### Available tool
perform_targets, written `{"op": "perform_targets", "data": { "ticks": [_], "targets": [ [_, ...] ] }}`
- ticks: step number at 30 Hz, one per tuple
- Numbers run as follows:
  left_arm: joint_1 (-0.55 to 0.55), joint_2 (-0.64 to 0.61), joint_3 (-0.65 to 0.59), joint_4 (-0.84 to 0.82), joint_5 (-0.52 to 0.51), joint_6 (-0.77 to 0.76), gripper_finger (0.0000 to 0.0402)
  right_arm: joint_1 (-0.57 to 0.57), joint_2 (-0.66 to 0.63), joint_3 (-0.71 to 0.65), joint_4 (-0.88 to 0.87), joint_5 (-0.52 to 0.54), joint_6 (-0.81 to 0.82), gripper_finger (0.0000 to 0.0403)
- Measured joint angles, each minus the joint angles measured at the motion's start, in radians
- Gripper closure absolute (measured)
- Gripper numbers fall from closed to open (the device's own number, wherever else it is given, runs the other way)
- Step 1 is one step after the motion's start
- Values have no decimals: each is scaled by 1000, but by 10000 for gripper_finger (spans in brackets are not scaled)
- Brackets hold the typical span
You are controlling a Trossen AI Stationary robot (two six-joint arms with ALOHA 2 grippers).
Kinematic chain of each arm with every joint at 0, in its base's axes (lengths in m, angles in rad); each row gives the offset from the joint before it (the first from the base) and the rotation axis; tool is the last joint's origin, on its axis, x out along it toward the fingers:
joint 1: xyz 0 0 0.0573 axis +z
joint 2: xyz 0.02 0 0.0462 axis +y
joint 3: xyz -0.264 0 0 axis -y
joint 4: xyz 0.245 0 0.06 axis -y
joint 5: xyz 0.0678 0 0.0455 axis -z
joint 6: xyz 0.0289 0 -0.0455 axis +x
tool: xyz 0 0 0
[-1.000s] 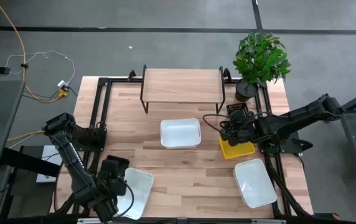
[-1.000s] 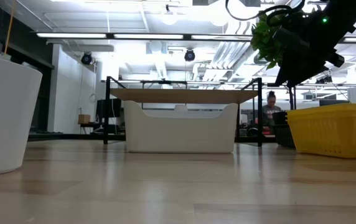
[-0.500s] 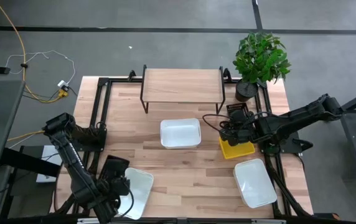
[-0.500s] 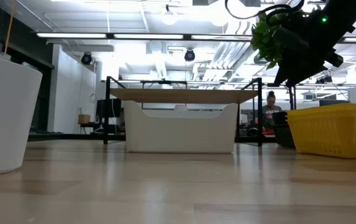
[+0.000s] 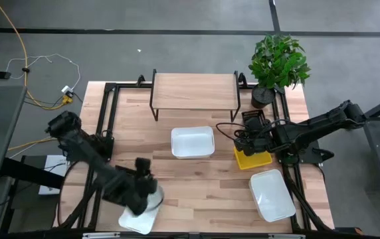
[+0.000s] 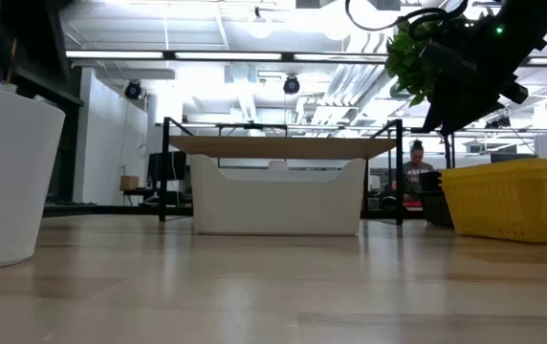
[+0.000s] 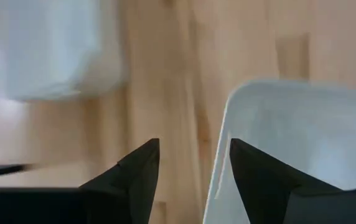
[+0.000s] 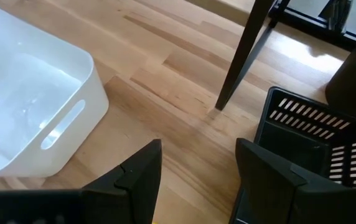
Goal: Stack baskets on shelf by color
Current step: Stack the black bin on top of the stacked black bins
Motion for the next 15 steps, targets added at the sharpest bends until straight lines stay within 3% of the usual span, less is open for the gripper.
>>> {"op": "perform_targets", "data": {
  "ticks": [3,8,15],
  "targets": [
    [115,-69,-134,124,119,95,235,0,0,0,0,2,0,210],
    [249,-268,-314,358,88,249,260,0,0,0,-1,20,0,210],
    [409,-625,-582,831,169,405,283,-20,53,0,-3,46,24,210]
  ]
}}
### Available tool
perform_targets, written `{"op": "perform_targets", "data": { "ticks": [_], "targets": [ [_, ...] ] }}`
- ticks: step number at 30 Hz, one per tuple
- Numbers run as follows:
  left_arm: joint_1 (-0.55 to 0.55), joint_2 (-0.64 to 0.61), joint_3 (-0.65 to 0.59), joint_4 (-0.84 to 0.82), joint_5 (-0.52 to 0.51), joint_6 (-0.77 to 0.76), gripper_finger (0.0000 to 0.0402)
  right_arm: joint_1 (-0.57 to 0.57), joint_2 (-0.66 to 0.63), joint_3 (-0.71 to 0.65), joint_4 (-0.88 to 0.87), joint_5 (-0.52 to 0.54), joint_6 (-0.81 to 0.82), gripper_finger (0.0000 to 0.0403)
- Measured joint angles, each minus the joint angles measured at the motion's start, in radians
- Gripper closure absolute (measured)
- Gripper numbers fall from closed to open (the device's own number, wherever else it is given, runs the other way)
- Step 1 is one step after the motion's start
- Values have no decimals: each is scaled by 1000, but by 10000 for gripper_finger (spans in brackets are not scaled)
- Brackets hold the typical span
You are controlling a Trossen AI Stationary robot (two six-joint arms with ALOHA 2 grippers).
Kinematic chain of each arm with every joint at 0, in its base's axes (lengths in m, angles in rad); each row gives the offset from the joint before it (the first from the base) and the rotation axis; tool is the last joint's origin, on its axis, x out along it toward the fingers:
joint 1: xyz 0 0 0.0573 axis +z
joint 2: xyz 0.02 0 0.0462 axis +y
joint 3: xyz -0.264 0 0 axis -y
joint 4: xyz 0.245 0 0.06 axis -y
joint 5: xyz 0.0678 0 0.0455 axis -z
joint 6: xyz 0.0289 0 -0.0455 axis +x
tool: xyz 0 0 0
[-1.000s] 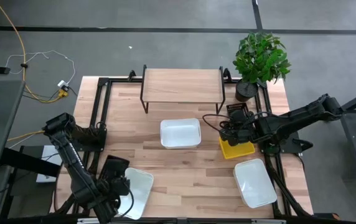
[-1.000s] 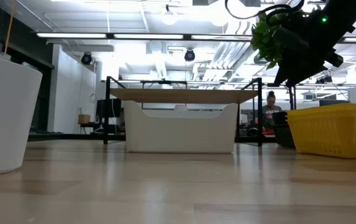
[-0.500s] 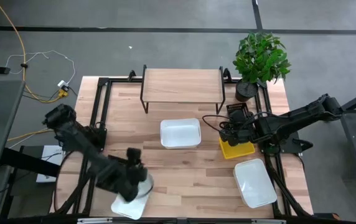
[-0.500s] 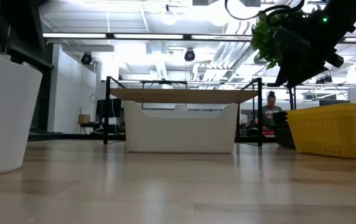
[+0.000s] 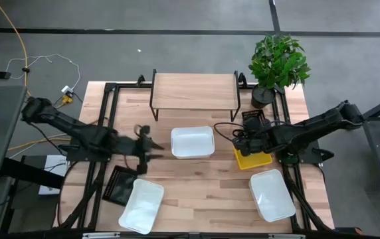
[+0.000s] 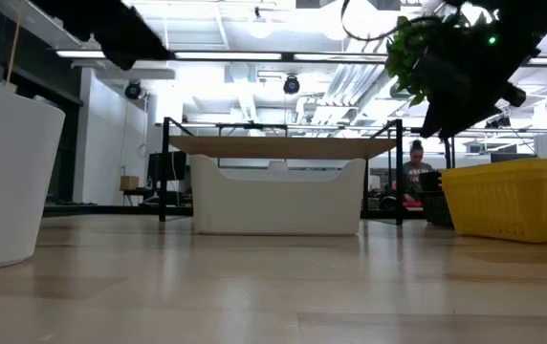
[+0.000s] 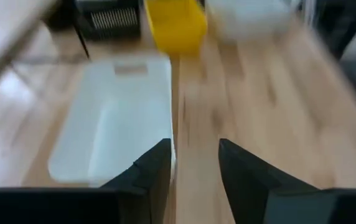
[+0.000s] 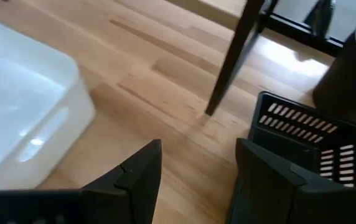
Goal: Stack baskets on shelf by color
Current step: Stack the black bin on top of the stacked black bins
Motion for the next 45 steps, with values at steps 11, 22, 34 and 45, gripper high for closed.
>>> {"op": "perform_targets", "data": {
  "ticks": [11,22,34,45],
  "targets": [
    [28,-255,-282,396,-49,-53,284,-198,203,0,-62,-39,11,210],
    [28,-247,-378,440,-149,-203,284,-273,254,0,-93,-108,36,210],
    [28,-247,-378,490,-141,-194,284,-284,254,0,-20,-168,-25,210],
    [28,-247,-378,490,-141,-193,284,-338,254,-124,101,-194,-25,212]
  ]
}}
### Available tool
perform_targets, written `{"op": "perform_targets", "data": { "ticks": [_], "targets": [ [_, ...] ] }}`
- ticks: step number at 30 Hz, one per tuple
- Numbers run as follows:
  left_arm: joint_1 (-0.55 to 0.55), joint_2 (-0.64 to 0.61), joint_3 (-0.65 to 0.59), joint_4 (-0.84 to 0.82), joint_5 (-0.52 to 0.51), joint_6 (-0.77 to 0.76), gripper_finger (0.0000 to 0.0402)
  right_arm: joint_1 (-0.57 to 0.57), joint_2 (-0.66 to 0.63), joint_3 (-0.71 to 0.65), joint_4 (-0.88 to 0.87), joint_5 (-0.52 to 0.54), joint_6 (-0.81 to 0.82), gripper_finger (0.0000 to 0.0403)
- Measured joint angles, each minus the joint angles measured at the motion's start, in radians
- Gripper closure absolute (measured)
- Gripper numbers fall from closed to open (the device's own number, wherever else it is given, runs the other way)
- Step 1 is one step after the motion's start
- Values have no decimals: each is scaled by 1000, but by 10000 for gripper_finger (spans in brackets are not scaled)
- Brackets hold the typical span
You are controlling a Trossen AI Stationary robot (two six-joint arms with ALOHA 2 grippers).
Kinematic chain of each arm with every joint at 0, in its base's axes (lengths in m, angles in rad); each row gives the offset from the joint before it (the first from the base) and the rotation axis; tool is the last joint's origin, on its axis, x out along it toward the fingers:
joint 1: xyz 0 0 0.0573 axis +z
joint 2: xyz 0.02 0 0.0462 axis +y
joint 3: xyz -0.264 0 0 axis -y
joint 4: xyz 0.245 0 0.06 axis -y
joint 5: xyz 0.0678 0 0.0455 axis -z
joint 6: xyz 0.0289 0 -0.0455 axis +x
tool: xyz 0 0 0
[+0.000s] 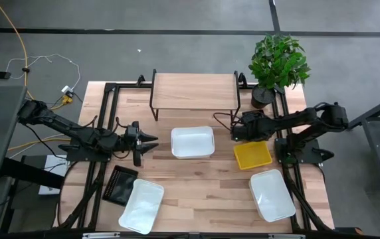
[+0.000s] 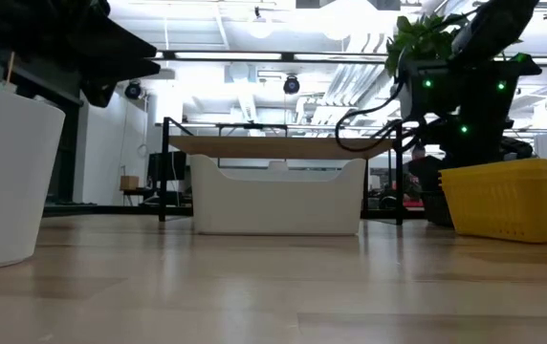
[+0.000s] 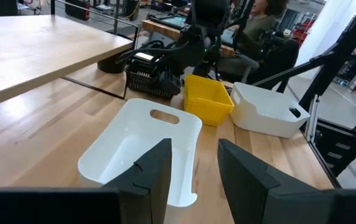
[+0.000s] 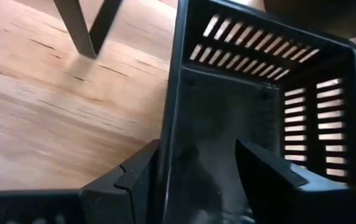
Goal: Stack baskets on shelf by color
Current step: Stack the black bin on top of the stacked black bins
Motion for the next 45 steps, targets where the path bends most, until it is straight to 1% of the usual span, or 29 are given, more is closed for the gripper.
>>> {"op": "perform_targets", "data": {
  "ticks": [3,5,7,10,11,12,15,18,26,29,31,35,38,41,45],
  "targets": [
    [0,0,0,0,0,10,284,2,0,-1,-8,-3,0,230],
    [0,0,0,0,0,10,284,2,0,-1,-8,-3,0,257],
    [0,0,0,0,0,10,284,2,0,-1,-9,4,0,294],
    [0,0,0,0,1,10,284,4,0,-1,-20,20,-3,367],
    [0,0,0,0,1,10,284,7,0,-1,-29,24,-8,384],
    [0,0,0,0,1,10,284,11,0,1,-42,30,-18,392],
    [0,0,0,0,1,10,284,35,-2,29,-113,38,-14,384],
    [0,0,0,0,0,10,284,80,-15,70,-217,63,13,397],
    [0,0,0,0,0,18,284,257,-62,260,-466,136,114,400],
    [0,0,0,0,0,18,284,335,-62,345,-501,165,132,401],
    [-2,6,0,0,20,7,284,391,-62,392,-470,177,110,401],
    [-13,32,0,11,127,5,284,505,-62,456,-319,196,-5,402],
    [-19,55,0,56,141,11,284,584,-62,472,-161,211,-130,402],
    [-26,81,0,126,155,36,284,649,-53,473,21,196,-285,402],
    [-41,144,0,279,238,82,284,699,0,473,241,129,-474,402]
  ]
}}
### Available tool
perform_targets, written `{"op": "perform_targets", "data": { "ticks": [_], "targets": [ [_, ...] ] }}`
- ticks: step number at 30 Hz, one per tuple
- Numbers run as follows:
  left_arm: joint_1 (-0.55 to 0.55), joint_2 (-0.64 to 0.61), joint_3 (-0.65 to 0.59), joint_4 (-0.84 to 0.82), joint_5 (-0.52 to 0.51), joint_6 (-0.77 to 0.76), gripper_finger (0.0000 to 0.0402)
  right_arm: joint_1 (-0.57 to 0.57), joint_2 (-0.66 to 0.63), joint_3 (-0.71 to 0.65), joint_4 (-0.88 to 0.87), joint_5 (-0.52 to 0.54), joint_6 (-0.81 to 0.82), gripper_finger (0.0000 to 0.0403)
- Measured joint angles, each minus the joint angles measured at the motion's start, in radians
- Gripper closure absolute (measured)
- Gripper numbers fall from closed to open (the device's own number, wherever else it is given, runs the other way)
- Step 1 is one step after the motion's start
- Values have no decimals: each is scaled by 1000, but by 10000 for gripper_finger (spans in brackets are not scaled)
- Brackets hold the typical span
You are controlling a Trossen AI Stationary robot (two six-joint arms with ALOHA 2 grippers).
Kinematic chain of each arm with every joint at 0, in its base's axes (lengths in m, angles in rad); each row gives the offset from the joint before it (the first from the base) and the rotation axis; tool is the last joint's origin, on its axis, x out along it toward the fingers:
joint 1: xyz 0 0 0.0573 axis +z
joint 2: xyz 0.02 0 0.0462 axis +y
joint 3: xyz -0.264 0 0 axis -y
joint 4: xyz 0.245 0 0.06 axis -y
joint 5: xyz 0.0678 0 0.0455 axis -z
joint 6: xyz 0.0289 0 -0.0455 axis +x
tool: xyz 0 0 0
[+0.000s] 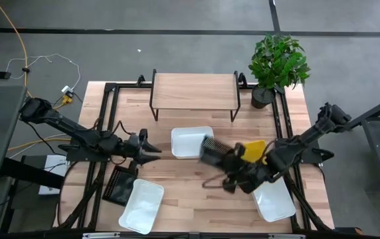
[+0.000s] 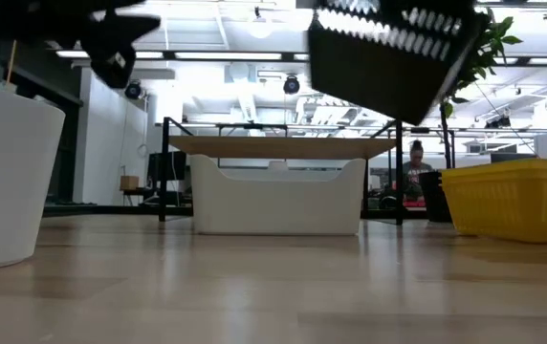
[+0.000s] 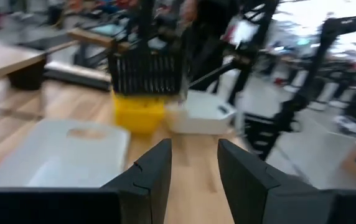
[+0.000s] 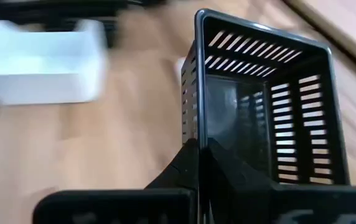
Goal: Stack baskets on shelf by color
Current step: Stack the black bin on top of the stacked black bins
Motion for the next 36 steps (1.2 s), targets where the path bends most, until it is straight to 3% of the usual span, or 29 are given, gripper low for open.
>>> {"op": "perform_targets", "data": {
  "ticks": [8,15,22,27,31,36],
  "targets": [
    [-49,183,9,193,64,141,284,4,160,0,294,-169,-222,402],
    [-111,377,177,177,126,256,284,-16,214,0,388,-347,-257,403],
    [-165,576,417,-84,57,380,281,-14,214,0,418,-471,-288,403],
    [-169,640,579,-359,-7,390,250,-6,214,0,418,-529,-296,403],
    [-168,655,669,-504,12,394,223,-7,214,0,418,-552,-318,403],
    [-167,655,709,-550,99,409,206,-7,214,0,420,-552,-319,403]
  ]
}}
